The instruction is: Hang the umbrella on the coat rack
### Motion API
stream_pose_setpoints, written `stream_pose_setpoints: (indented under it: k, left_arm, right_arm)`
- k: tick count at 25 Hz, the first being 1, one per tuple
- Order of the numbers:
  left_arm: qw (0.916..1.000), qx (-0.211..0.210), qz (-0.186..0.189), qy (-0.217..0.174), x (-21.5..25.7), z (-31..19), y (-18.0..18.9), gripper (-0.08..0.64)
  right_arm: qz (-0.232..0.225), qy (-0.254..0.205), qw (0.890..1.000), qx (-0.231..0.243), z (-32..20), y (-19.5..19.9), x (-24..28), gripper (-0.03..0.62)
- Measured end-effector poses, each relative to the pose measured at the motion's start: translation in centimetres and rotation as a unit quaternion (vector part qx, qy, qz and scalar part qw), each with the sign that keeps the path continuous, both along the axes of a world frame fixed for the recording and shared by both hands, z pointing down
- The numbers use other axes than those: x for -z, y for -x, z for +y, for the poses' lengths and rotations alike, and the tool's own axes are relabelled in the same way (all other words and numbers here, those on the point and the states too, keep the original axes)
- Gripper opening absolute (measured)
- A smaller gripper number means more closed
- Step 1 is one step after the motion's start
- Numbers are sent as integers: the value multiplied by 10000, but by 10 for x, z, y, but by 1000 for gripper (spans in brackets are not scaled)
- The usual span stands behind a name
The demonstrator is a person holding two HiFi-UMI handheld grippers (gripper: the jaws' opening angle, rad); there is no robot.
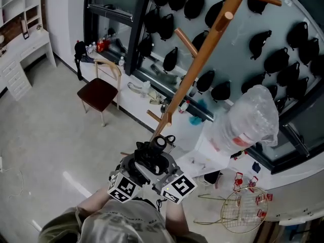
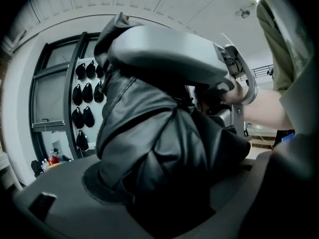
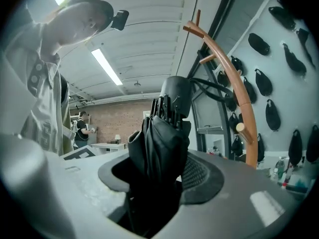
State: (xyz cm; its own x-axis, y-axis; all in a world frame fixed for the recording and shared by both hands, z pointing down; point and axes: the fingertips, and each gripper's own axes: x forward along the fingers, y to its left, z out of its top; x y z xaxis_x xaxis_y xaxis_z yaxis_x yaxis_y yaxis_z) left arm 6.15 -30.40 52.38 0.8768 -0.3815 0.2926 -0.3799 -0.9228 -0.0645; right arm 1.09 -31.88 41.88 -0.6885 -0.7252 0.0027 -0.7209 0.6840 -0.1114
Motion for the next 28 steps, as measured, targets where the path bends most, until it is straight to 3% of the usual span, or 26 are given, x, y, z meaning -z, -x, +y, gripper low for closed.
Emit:
stream_pose_setpoints:
  k: [3,5,10,18,28]
  left_arm:
    - [9999,31,-114,-100,-5,-6,-2,357]
    - [9994,129,-290,-122,-13,-9,-2,411]
    - [9985,349,-403,158,-29,-11,8,465]
    - [9937,904,-570,342,-39,-18,15,471]
    - [9806,1800,-642,432,-44,-22,20,469]
  right_arm:
    - [203,-17,9997,-104,-5,-1,-2,230]
    - [400,-36,9990,-198,-9,-3,-5,229]
    - [716,-21,9967,-390,-18,-16,-13,229]
    - [1269,15,9912,-365,-41,-43,-28,227]
    - [1917,216,9812,21,-63,-67,-69,229]
